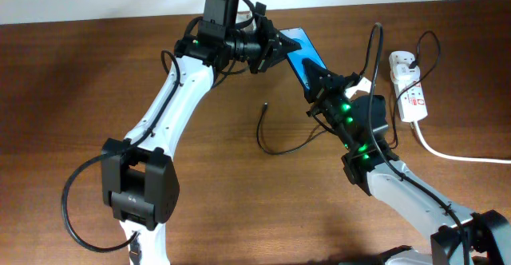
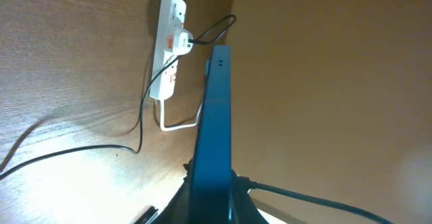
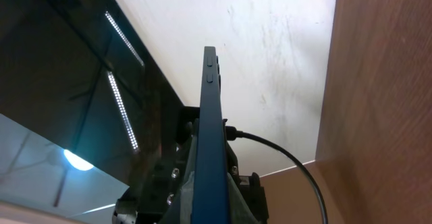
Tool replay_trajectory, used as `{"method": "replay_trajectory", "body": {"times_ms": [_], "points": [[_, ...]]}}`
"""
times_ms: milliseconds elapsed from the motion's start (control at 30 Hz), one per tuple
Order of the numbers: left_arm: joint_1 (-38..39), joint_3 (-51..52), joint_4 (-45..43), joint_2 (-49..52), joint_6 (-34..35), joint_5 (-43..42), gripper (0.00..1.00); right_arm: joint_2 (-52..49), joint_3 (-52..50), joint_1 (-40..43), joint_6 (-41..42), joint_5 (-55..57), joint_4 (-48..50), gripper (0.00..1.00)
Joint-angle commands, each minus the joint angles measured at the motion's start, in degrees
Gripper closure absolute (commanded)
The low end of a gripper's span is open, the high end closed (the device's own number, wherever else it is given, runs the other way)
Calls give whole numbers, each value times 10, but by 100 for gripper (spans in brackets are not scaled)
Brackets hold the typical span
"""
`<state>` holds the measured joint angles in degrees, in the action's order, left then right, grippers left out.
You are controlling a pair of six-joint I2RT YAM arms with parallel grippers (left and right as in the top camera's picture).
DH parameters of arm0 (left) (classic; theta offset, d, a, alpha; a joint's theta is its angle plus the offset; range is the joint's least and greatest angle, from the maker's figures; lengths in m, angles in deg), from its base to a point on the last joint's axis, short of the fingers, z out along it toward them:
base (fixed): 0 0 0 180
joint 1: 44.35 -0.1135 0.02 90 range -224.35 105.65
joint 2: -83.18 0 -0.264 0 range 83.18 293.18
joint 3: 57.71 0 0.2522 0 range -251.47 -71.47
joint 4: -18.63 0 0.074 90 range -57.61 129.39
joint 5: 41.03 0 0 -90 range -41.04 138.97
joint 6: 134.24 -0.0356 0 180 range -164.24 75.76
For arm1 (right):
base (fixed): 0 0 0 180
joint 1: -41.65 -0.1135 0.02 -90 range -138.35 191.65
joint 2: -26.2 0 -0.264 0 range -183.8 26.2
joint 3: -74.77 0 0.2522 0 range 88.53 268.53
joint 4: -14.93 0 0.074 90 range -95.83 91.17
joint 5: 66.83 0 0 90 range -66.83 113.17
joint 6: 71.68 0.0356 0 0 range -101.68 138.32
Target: Plug charger to phone and switch on socket
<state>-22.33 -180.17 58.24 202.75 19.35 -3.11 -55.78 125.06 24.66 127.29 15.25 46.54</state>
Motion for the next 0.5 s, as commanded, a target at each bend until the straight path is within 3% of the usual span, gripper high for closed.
{"method": "replay_trajectory", "body": {"times_ms": [0,100,367,467], "points": [[0,-9,0,-15,2,-9,94,2,9,-3,-19,11,-2,96],[0,-9,0,-15,2,-9,100,2,9,-3,-19,11,-2,96],[0,-9,-1,-15,2,-9,100,2,9,-3,-20,11,-2,96],[0,-9,-1,-15,2,-8,100,2,9,-3,-20,11,-2,88]]}}
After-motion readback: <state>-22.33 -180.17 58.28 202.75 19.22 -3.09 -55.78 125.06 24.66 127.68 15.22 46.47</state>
